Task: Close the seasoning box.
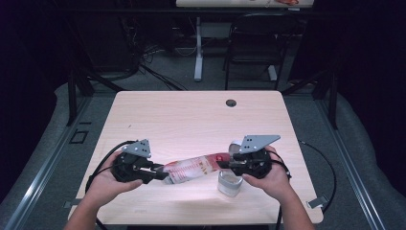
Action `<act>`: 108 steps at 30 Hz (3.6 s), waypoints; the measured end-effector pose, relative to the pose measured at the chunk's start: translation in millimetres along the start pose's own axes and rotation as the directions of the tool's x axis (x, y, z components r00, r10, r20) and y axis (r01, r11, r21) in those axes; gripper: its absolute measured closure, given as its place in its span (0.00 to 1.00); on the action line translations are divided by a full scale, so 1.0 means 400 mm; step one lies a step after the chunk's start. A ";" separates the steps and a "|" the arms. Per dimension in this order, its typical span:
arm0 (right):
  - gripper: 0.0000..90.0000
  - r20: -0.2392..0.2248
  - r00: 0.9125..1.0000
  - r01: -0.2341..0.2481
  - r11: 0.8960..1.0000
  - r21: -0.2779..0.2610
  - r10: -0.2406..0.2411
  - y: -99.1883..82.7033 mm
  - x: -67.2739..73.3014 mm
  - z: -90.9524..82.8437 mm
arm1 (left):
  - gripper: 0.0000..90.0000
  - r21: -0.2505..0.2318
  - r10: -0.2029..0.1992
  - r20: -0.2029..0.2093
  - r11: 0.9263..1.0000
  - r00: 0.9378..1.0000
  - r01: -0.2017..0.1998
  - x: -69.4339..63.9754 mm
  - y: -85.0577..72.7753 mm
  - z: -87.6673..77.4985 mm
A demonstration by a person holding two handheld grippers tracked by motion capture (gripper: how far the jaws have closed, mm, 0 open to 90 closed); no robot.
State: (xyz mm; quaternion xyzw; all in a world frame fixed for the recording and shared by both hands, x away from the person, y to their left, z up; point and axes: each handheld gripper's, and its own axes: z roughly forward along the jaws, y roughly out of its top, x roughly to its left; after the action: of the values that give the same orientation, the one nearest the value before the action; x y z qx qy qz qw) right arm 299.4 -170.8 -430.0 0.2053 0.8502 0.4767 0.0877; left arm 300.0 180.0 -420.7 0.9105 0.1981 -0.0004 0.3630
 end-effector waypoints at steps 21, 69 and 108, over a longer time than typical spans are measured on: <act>0.94 0.009 1.000 -0.007 0.999 0.044 0.007 -0.020 -0.015 0.006 | 0.83 -0.010 -0.006 0.012 1.000 1.000 0.007 0.012 0.006 -0.020; 0.99 -0.047 0.997 -0.051 0.998 0.042 0.053 -0.042 -0.045 -0.004 | 0.84 -0.007 0.035 -0.002 0.999 0.999 -0.035 0.002 0.086 -0.060; 0.99 -0.033 0.996 -0.076 0.995 0.065 0.078 -0.050 -0.057 -0.027 | 0.84 -0.018 0.070 -0.009 0.997 0.997 -0.071 -0.013 0.155 -0.068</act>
State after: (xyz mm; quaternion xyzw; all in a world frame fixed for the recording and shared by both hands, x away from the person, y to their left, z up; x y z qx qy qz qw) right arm 311.0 -198.2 -442.2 0.2320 0.8579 0.4560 0.0475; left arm 313.8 155.5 -359.2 0.9136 0.1674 0.0180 0.3702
